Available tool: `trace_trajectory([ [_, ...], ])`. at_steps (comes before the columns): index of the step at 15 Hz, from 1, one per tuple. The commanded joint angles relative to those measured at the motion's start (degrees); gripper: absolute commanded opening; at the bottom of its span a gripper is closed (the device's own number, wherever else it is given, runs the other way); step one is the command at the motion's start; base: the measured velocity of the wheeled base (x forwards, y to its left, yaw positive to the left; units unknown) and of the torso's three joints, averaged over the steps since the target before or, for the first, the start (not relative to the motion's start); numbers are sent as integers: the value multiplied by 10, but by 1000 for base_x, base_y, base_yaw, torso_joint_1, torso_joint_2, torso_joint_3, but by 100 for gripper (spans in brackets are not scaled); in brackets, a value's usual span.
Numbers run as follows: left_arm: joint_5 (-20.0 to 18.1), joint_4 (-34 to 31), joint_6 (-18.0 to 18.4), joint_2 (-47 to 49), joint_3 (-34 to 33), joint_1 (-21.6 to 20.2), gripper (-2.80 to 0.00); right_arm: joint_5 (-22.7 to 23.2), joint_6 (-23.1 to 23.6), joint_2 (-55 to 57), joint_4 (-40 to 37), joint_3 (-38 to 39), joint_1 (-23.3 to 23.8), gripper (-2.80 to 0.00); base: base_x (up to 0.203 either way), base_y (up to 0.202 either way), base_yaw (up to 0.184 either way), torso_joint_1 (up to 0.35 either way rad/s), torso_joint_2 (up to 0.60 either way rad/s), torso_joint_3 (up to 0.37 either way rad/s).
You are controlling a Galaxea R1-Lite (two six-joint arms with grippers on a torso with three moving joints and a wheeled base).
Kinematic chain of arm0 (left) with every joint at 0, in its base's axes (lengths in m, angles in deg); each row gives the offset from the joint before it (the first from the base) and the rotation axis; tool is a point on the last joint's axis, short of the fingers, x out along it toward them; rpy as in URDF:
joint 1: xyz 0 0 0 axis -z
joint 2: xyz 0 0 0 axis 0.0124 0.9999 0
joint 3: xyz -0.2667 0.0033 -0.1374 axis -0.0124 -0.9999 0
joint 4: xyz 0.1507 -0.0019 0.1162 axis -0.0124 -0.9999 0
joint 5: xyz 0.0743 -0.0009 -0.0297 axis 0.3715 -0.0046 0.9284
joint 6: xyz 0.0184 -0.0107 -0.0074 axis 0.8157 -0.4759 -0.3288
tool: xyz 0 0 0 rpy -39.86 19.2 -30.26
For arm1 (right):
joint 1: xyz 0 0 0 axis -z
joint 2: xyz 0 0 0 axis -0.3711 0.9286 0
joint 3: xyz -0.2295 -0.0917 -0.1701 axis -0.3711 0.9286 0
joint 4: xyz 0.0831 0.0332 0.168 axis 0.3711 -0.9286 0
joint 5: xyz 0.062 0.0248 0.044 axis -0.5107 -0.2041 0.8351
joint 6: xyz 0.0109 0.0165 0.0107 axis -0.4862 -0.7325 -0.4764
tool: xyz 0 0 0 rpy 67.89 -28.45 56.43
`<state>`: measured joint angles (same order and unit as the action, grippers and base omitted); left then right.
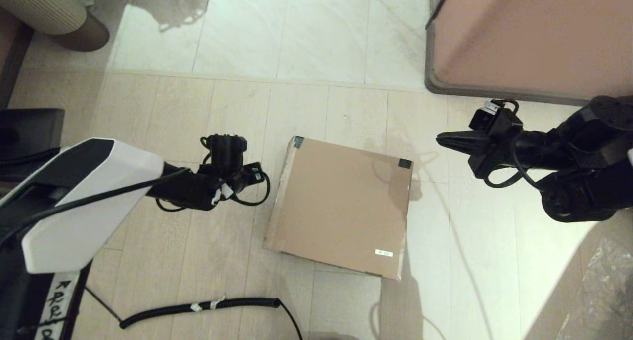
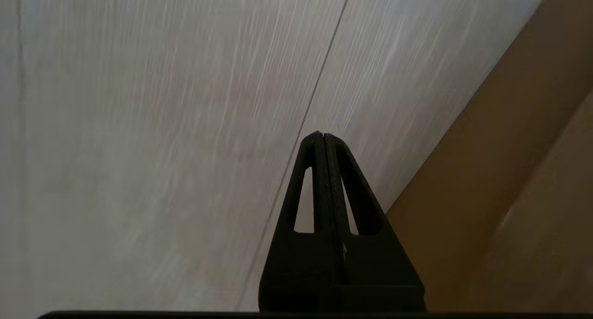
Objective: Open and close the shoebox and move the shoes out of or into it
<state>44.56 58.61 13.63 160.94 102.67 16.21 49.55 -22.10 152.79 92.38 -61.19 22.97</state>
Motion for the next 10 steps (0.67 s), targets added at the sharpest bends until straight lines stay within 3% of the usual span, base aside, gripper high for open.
trace_trajectory([
  [1,20,0,12,-6,-28,10,-280,-5,193,44,5,-1,8,-280,0,0,0,0,0,0],
  [2,27,0,25,-4,-30,11,-280,-10,243,57,5,2,18,-280,0,0,0,0,0,0],
  [3,33,0,43,-2,-38,11,-280,-17,264,68,5,13,36,-280,0,0,0,0,0,0],
  [5,35,2,76,-2,-59,19,-280,-73,316,86,5,30,54,-280,0,0,0,0,0,0],
  [8,43,2,89,6,-59,29,-280,-243,368,91,5,81,61,-280,0,0,0,0,0,0],
  [10,61,1,90,15,-59,32,-280,-362,489,75,-41,138,55,-280,0,0,0,0,0,0],
])
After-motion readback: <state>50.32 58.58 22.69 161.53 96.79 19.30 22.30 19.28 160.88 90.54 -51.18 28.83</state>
